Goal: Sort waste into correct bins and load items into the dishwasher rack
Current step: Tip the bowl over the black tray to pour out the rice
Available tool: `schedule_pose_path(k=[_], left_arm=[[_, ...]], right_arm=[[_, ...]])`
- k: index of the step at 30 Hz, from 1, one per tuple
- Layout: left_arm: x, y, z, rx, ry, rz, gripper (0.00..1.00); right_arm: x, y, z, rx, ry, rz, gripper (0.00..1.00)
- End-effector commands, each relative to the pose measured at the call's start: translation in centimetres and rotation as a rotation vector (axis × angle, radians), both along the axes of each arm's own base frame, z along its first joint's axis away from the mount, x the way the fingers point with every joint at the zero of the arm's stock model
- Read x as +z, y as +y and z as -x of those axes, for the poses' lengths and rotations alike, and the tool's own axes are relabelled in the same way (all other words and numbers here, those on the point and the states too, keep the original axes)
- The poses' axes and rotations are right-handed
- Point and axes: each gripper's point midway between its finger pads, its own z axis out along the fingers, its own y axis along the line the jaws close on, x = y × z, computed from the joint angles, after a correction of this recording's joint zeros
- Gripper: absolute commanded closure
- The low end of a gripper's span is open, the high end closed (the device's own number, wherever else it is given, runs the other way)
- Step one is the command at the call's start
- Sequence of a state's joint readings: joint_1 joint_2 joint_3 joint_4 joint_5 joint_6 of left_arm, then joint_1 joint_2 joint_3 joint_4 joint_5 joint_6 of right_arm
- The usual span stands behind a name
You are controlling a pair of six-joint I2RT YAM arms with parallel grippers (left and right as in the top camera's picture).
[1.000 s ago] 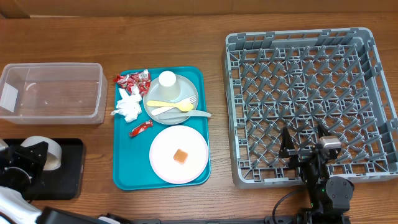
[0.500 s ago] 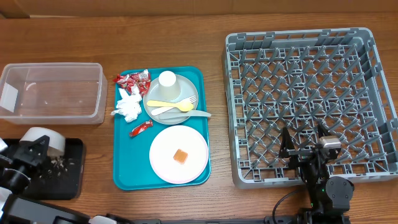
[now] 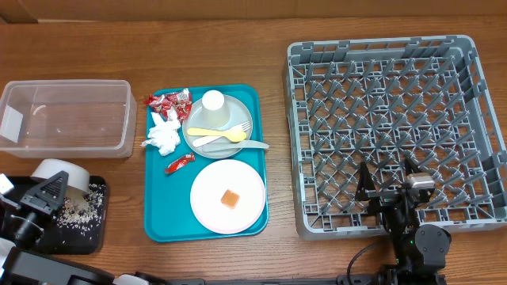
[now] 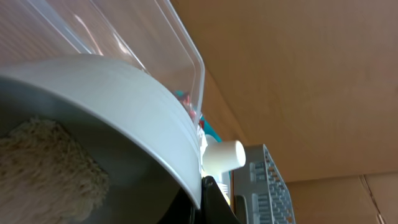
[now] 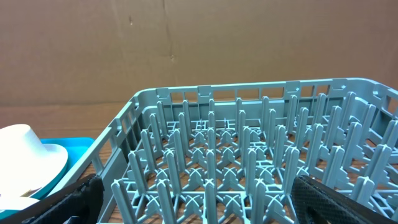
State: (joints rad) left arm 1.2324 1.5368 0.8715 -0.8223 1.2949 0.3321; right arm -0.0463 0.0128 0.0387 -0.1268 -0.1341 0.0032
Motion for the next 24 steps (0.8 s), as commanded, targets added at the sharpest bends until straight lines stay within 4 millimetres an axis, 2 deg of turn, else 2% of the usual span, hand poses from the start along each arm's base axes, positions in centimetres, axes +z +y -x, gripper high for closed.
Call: schedule_pose_path(k=[1,5,10,19,24], left_arm=[[-0.1,-0.5,0.5,-0.022,-0.024,-0.061,0.96],[-0.3,-0.7,1.5,-0.014,-0.008,-0.066,0.96],[-0.3,0.6,2.7,0.051,-0.009,-0.058,0.96],[0.2,1.3,2.7,0.070,-0.040,-0.073,0.96],[1.6,1.9,2.5,0.085,-0.129,-0.090,0.96]], right_arm=[[0.0,-0.1,0.0,-0.001,-0.009,0.004,0.00],[0.0,-0.1,0.0,-0.001,-0.009,0.004,0.00],[0.0,-0.1,0.0,-0.001,-0.009,0.004,0.00],[0.0,-0.1,0.0,-0.001,-0.009,0.004,0.00],[0.0,-0.1,0.0,-0.001,-0.009,0.004,0.00]])
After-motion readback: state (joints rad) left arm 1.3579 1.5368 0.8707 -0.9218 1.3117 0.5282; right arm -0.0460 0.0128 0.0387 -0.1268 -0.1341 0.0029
